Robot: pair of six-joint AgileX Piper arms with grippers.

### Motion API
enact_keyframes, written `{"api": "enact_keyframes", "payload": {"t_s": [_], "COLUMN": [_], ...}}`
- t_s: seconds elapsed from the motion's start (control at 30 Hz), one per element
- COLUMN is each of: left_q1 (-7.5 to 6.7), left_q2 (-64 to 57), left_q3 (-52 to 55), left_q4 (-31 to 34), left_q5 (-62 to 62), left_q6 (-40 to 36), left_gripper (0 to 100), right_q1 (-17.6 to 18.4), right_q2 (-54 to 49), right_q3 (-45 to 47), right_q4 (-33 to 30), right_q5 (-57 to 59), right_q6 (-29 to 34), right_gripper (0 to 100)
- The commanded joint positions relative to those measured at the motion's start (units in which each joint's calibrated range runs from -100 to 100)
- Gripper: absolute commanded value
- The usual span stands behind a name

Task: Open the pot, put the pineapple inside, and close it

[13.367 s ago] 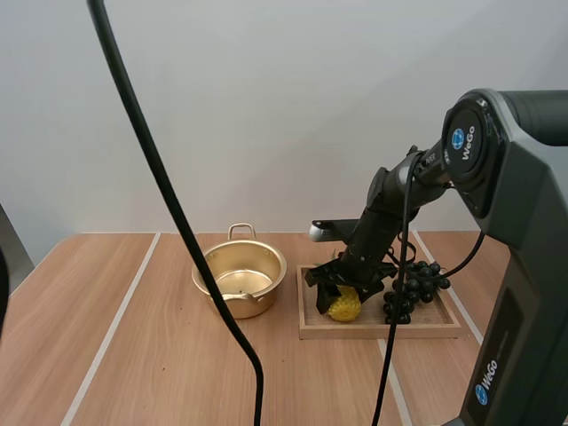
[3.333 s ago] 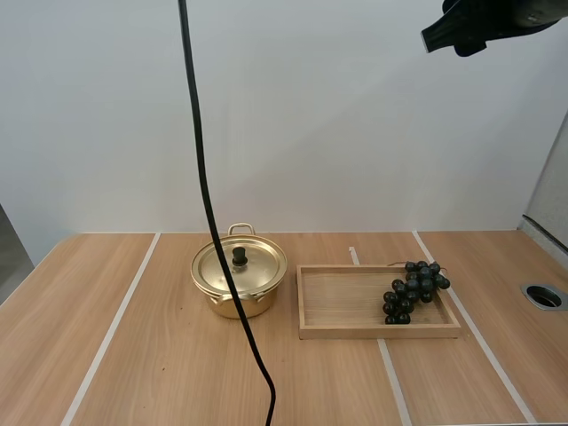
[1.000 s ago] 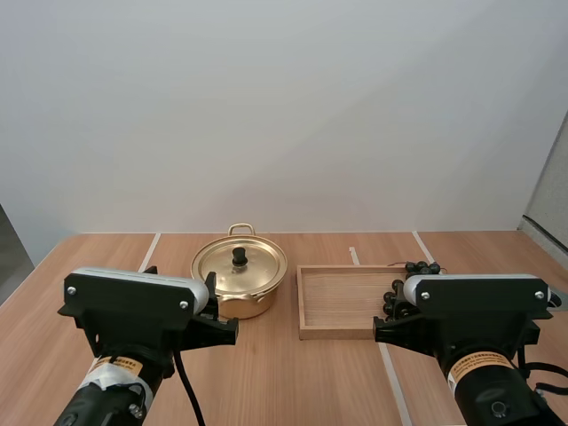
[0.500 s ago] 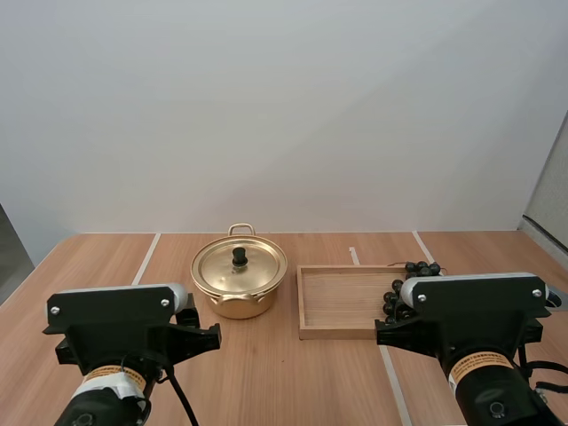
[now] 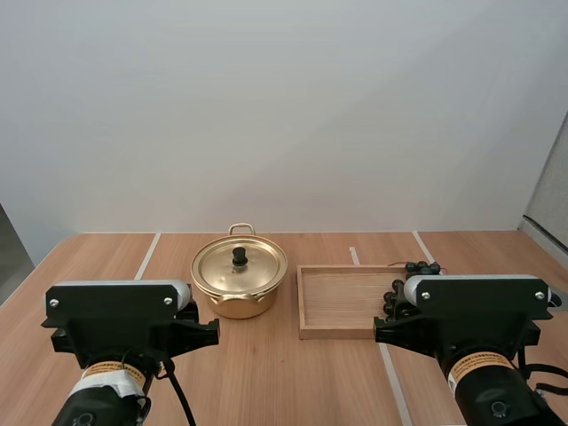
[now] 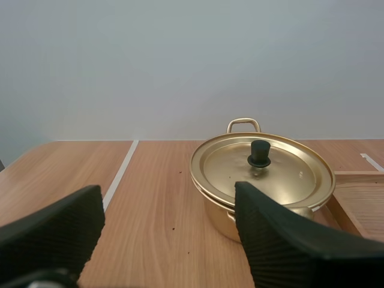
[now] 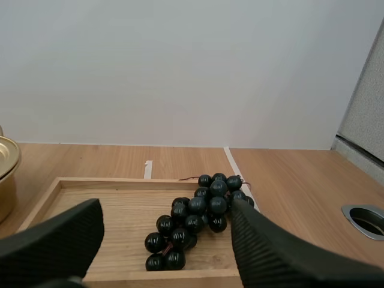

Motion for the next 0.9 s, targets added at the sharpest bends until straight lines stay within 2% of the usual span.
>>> {"api": "enact_keyframes", "payload": {"t_s": [0.0, 0.1, 0.2, 0.27, 0.33, 0.4, 0.43, 0.5, 0.67, 0.87], "left_q1": [0.16, 0.16, 0.16, 0.19, 0.19, 0.19, 0.19, 0.19, 0.19, 0.19], "left_q2": [-0.2, -0.2, -0.2, -0.2, -0.2, -0.2, -0.2, -0.2, -0.2, -0.2], "left_q3": [0.1, 0.1, 0.1, 0.1, 0.1, 0.1, 0.1, 0.1, 0.1, 0.1], "left_q4": [0.2, -0.8, -1.0, -1.0, -1.1, -1.1, -1.1, -1.1, -1.1, -1.2], "left_q5": [0.0, -1.5, 2.9, 4.8, 4.4, 4.4, 4.4, 4.3, 4.3, 4.3], "left_q6": [0.1, 0.1, 0.7, 1.0, 0.9, 0.9, 0.9, 0.9, 0.9, 0.5], "left_gripper": [100, 100, 100, 98, 60, 14, 0, 0, 0, 0], "right_q1": [-0.2, -0.2, -0.2, -0.2, -0.2, -0.2, -0.3, -0.6, -0.8, -0.8], "right_q2": [-0.4, -0.4, -0.4, -0.4, -0.4, -0.4, -0.4, -0.4, -0.4, -0.4], "right_q3": [0.0, 0.0, 0.0, 0.0, 0.0, 0.0, 0.0, 0.0, 0.0, 0.0], "right_q4": [3.4, 3.8, 4.1, 5.5, 6.6, 7.9, 8.7, 10.5, 9.7, 2.1], "right_q5": [0.0, 1.8, 1.0, 1.6, 1.6, 1.8, 1.8, 1.6, 5.0, 6.6], "right_q6": [0.2, 0.2, 0.2, 0.2, 0.2, 0.2, 0.7, 1.6, 1.2, 0.9], "right_gripper": [100, 100, 99, 80, 48, 4, 0, 0, 0, 0]}}
